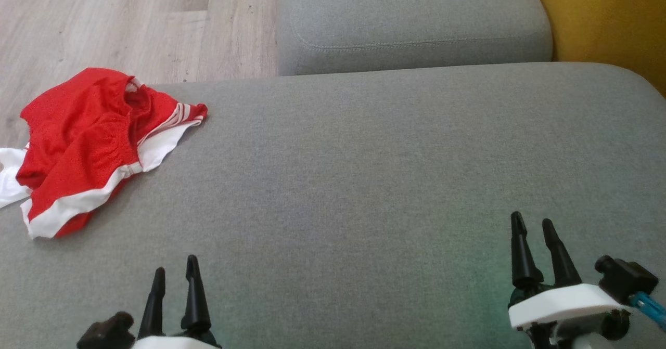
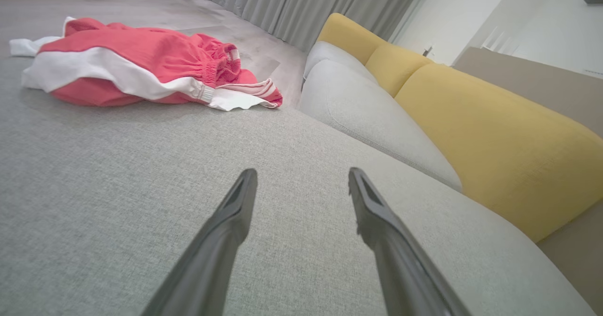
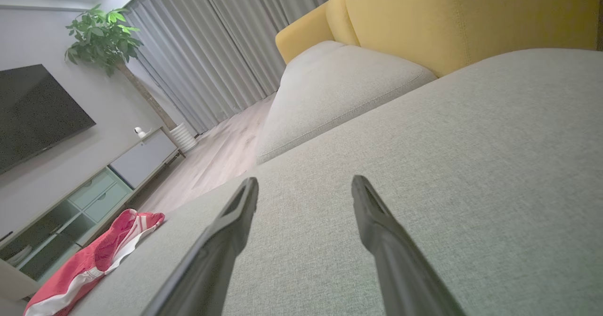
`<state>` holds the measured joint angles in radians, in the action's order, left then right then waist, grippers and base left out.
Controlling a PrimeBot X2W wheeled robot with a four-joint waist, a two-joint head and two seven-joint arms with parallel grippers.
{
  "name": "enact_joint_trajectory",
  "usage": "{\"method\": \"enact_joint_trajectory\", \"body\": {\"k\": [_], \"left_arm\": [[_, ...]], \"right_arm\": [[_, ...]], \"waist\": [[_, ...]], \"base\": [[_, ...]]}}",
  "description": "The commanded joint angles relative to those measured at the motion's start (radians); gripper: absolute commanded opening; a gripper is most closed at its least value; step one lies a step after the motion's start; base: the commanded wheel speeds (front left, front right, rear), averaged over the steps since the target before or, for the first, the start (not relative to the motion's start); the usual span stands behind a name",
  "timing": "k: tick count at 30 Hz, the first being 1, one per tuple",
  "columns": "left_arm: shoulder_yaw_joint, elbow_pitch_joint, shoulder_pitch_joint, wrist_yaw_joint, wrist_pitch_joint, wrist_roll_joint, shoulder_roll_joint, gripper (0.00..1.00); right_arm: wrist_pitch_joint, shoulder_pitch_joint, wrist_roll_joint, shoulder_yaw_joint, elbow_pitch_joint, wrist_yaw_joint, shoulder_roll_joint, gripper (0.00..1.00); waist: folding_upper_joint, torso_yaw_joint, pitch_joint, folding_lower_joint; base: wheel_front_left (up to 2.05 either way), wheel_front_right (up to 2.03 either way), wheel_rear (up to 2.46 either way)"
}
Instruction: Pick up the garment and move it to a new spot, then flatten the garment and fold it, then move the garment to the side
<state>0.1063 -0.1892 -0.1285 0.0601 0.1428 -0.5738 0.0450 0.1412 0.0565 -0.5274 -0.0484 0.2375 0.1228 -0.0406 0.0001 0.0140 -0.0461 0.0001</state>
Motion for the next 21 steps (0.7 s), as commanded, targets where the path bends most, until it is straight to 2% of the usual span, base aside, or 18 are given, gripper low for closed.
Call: {"method": "enact_joint_trajectory", "body": {"k": [1, 21], "left_arm": [[-0.008, 0.027, 0.021, -0.010, 0.016, 0.043, 0.004, 1.00], [0.012, 0.004, -0.006, -0.037, 0.073, 0.240, 0.005, 1.00]], "right_arm": [[0.019, -0.014, 0.043, -0.026, -0.041, 0.006, -0.007, 1.00], [0.075, -0.006, 0.282, -0.060, -0.027, 0.007, -0.009, 1.00]], "waist": [[-0.0001, 0.001, -0.001, 0.0000], [-0.0001, 0.007, -0.007, -0.0001]], "base": [[0.00, 0.00, 0.00], [0.00, 0.00, 0.00]]}}
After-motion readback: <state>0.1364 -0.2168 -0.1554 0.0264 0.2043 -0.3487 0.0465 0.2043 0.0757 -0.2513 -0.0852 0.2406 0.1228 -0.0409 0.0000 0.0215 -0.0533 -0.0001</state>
